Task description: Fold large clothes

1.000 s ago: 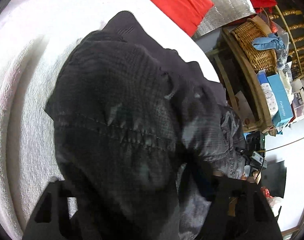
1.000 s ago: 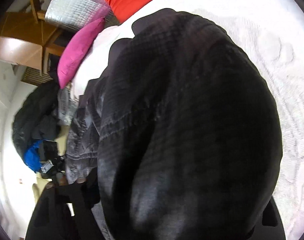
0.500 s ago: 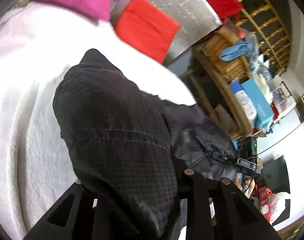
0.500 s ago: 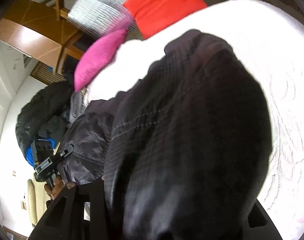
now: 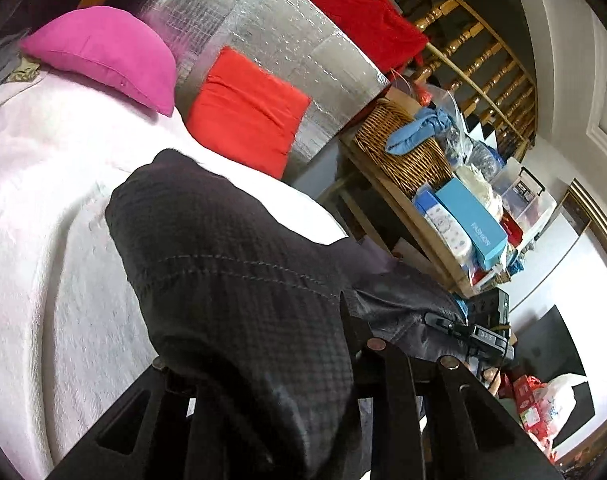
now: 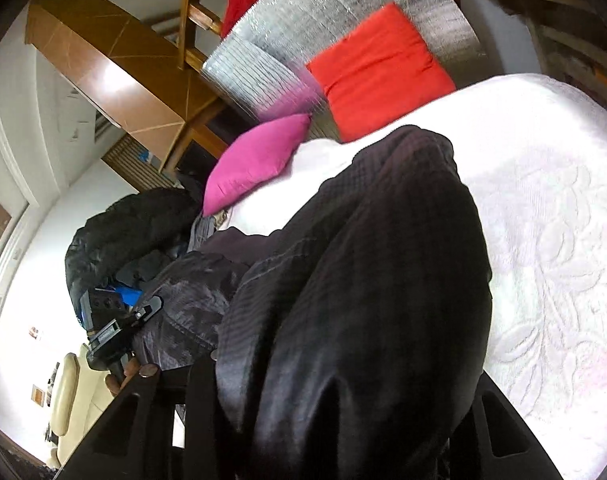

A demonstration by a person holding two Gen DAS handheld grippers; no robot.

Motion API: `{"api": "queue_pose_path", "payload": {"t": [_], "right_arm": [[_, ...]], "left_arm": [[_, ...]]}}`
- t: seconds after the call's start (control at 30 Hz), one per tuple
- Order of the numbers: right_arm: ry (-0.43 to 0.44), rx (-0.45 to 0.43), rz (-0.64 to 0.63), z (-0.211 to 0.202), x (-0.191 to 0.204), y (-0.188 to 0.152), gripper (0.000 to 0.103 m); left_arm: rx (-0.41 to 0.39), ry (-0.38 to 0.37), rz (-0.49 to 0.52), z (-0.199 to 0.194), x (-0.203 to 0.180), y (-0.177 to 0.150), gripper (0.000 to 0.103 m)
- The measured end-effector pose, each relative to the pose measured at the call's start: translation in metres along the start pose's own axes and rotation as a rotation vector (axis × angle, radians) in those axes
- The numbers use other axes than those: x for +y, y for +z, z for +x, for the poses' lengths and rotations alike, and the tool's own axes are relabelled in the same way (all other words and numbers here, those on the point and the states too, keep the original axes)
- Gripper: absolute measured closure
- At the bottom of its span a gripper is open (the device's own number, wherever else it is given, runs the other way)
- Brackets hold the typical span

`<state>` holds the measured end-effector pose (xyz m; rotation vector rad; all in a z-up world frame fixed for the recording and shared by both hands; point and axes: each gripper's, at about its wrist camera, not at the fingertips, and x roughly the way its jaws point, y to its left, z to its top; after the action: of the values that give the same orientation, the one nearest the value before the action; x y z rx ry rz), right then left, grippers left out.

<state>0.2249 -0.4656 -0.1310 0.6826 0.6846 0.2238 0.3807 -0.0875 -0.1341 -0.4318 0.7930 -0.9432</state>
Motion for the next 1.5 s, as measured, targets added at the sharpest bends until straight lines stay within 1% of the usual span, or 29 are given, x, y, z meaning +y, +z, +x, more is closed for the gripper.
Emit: {"api": "queue_pose_path", "payload": {"t": [0.07, 0.1, 0.13, 0.2, 0.23, 0.27, 0.3, 0.33, 0.37, 0.4, 0.43, 0.47, 0.53, 0.63, 0.7, 0.77, 0.83, 0.9, 0.93, 0.97, 1.03, 1.1, 1.17, 1.3, 1.33, 1.37, 1.4, 1.47, 1.5], "right_arm": [[-0.024, -0.003, -0.003, 0.006, -0.007, -0.002, 0.060], [-0.031, 0.008, 0.026, 0.012, -0.016, -0.002, 0.060], [-0.043, 0.021, 0.044, 0.019, -0.026, -0.003, 0.060], [-0.085, 0.041, 0.060, 0.032, -0.045, -0.006, 0.060], [-0.099, 0.067, 0.096, 0.040, -0.059, -0.008, 0.060], [-0.101, 0.098, 0.118, 0.045, -0.069, -0.010, 0.058], [-0.103, 0.135, 0.140, 0.051, -0.083, -0.012, 0.053], [-0.110, 0.156, 0.180, 0.054, -0.095, -0.015, 0.049], [-0.112, 0.178, 0.222, 0.057, -0.104, -0.017, 0.036], [-0.120, 0.207, 0.260, 0.059, -0.113, -0.020, 0.026], [-0.142, 0.231, 0.288, 0.060, -0.118, -0.024, 0.024], [-0.153, 0.241, 0.314, 0.059, -0.124, -0.026, 0.023], [-0.153, 0.237, 0.330, 0.052, -0.128, -0.027, 0.023], [-0.218, 0.203, 0.316, 0.032, -0.121, -0.020, 0.023], [-0.254, 0.184, 0.299, 0.015, -0.117, -0.016, 0.023], [-0.328, 0.163, 0.266, 0.002, -0.109, -0.013, 0.023], [-0.400, 0.113, 0.230, -0.016, -0.104, -0.009, 0.023], [-0.473, 0.033, 0.216, -0.034, -0.096, -0.003, 0.023], [-0.478, -0.011, 0.219, -0.040, -0.092, -0.001, 0.023], [-0.453, -0.064, 0.212, -0.046, -0.085, 0.001, 0.023], [-0.389, -0.095, 0.172, -0.043, -0.071, 0.004, 0.023], [-0.395, -0.070, 0.109, -0.024, -0.052, 0.007, 0.025], [-0.383, -0.021, 0.048, 0.003, -0.037, 0.009, 0.025], [-0.394, 0.099, -0.035, 0.058, -0.023, 0.006, 0.026], [-0.412, 0.115, -0.046, 0.067, -0.025, 0.003, 0.027], [-0.412, 0.139, -0.062, 0.079, -0.028, 0.003, 0.032], [-0.427, 0.161, -0.060, 0.090, -0.036, 0.004, 0.035], [-0.481, 0.182, -0.056, 0.106, -0.045, 0.003, 0.035], [-0.507, 0.192, -0.064, 0.116, -0.049, 0.004, 0.035]], "left_arm": [[0.015, 0.062, 0.009, 0.011, 0.007, -0.004, 0.078], [0.041, 0.097, -0.017, 0.019, 0.018, -0.006, 0.078], [0.079, 0.130, -0.052, 0.029, 0.031, -0.010, 0.078], [0.158, 0.236, -0.090, 0.047, 0.051, -0.019, 0.077], [0.209, 0.278, -0.124, 0.056, 0.065, -0.024, 0.076], [0.244, 0.288, -0.158, 0.061, 0.075, -0.029, 0.071], [0.278, 0.300, -0.199, 0.064, 0.085, -0.033, 0.063], [0.305, 0.321, -0.225, 0.066, 0.093, -0.036, 0.059], [0.320, 0.338, -0.227, 0.067, 0.097, -0.038, 0.050], [0.334, 0.364, -0.223, 0.068, 0.101, -0.039, 0.037], [0.342, 0.392, -0.232, 0.068, 0.104, -0.039, 0.031], [0.342, 0.398, -0.253, 0.067, 0.108, -0.038, 0.029], [0.343, 0.401, -0.283, 0.063, 0.112, -0.036, 0.029], [0.301, 0.420, -0.267, 0.044, 0.106, -0.028, 0.032], [0.251, 0.429, -0.248, 0.027, 0.101, -0.023, 0.032], [0.197, 0.417, -0.248, 0.006, 0.096, -0.020, 0.032], [0.148, 0.417, -0.253, -0.008, 0.093, -0.017, 0.032], [0.073, 0.423, -0.236, -0.017, 0.085, -0.010, 0.032], [0.050, 0.425, -0.218, -0.018, 0.079, -0.009, 0.032], [0.031, 0.432, -0.181, -0.018, 0.072, -0.008, 0.032], [0.023, 0.452, -0.107, -0.009, 0.057, -0.008, 0.032], [0.047, 0.480, -0.046, 0.007, 0.044, -0.010, 0.032], [0.081, 0.504, -0.013, 0.026, 0.037, -0.014, 0.032], [0.159, 0.560, -0.035, 0.056, 0.048, -0.021, 0.032], [0.171, 0.585, -0.042, 0.063, 0.053, -0.023, 0.032], [0.179, 0.612, -0.036, 0.070, 0.058, -0.025, 0.032], [0.183, 0.634, -0.026, 0.075, 0.060, -0.025, 0.032], [0.183, 0.674, -0.001, 0.087, 0.066, -0.025, 0.032], [0.185, 0.681, 0.002, 0.090, 0.070, -0.025, 0.032]]}}
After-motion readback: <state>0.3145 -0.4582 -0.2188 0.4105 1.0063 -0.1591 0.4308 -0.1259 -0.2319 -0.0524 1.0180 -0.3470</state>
